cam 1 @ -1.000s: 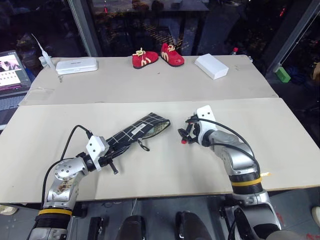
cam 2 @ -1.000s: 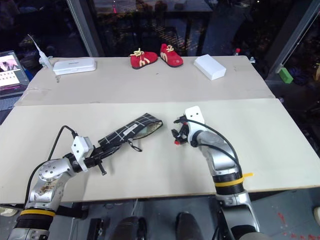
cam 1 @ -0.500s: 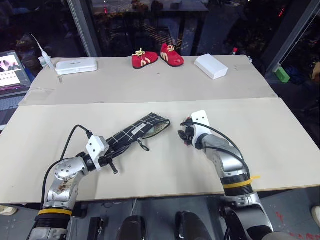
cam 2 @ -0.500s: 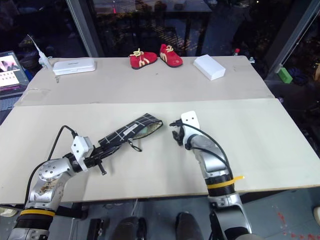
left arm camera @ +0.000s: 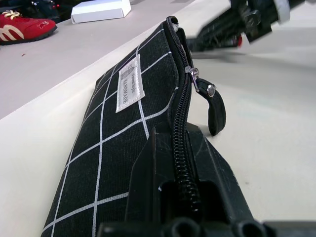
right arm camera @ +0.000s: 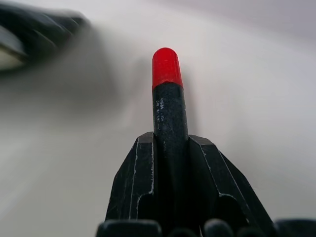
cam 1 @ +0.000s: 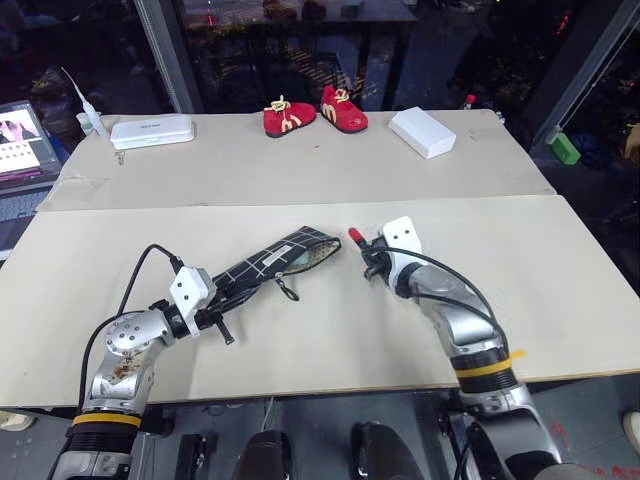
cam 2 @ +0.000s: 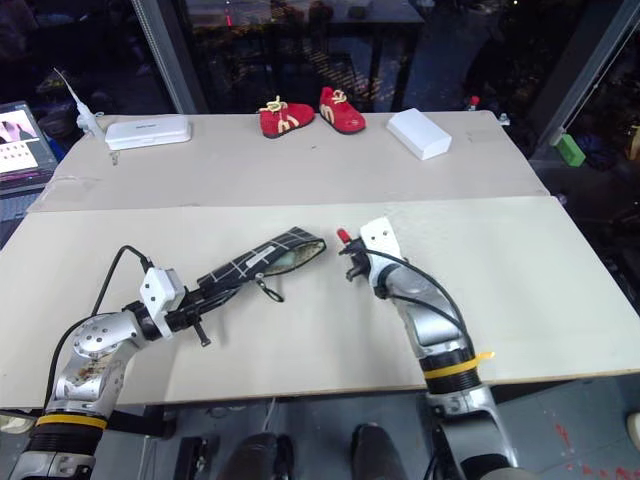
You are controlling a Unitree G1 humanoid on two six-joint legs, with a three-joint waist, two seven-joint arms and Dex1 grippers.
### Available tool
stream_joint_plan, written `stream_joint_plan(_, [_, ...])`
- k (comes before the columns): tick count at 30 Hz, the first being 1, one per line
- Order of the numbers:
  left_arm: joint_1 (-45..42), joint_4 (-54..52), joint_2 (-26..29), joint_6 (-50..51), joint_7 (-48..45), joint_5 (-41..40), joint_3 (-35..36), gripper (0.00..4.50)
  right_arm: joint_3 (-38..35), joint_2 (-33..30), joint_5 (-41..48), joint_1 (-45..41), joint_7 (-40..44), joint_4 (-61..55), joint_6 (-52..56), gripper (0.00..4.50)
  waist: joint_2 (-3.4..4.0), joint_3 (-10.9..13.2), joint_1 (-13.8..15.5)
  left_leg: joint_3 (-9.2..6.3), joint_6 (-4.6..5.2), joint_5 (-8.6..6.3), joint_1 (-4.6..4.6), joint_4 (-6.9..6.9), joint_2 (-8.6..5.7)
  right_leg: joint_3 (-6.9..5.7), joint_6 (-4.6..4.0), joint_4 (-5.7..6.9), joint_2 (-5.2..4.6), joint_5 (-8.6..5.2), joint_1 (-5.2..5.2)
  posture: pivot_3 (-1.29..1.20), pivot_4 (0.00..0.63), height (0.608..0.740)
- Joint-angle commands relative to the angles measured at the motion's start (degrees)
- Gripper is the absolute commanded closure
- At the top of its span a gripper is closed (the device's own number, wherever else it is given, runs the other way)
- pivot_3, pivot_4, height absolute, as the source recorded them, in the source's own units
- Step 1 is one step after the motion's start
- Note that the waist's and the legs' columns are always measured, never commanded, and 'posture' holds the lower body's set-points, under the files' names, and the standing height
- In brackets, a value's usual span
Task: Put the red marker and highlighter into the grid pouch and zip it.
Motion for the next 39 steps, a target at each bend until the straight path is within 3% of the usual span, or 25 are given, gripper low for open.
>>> stream_joint_plan(1, [-1.08,-2.06,0.49,0.37,-0.22,-0.87,0.83,4.50,0.46,-5.62,-2.27,-3.49,5.43,-2.73,-16.09,3.97,0.00,0.00,0.03,0.00,0.00,0.00,0.00,0.00,-0.01,0.00,0.00,-0.01,0.00,0.00,0.00,0.00,0.150,0.740])
stream_joint_plan(7, [-1.17,-2.09,0.08,0.43,-0.07,-0.92,0.56,4.50,5.37,-19.17,-5.31,-1.89,20.86,-2.22,-38.94,3.97,-0.01,0.00,0.21,0.00,0.00,0.00,0.01,0.00,0.00,-0.03,0.02,-0.02,0.02,-0.01,0.02,0.00,0.150,0.740])
stream_joint_plan(10, [-0.63,-2.57,-0.34,0.36,0.37,-0.95,0.56,4.50,7.75,-22.63,-7.67,-1.08,24.36,-1.13,-45.47,3.97,-0.02,0.01,0.37,0.02,0.00,0.00,0.01,0.00,-0.01,-0.01,0.02,-0.06,0.01,-0.01,0.04,0.00,0.150,0.740])
stream_joint_plan(23, [-0.35,-2.61,-1.07,0.16,0.37,-0.56,0.10,4.50,10.88,-16.13,-13.78,-5.17,22.89,4.34,-50.67,3.97,-0.03,0.01,0.38,0.12,-0.01,0.01,0.13,0.02,0.01,0.08,0.01,0.02,0.02,-0.01,0.07,0.00,0.150,0.740])
stream_joint_plan(39, [-0.65,-2.11,-1.64,-0.29,-0.06,-0.01,-0.50,4.50,19.68,-6.43,-25.37,-17.13,18.32,20.88,-63.36,3.97,-0.02,0.01,0.29,0.17,-0.03,0.02,0.13,0.03,0.01,0.07,-0.01,0.08,0.01,0.00,0.04,0.00,0.150,0.740])
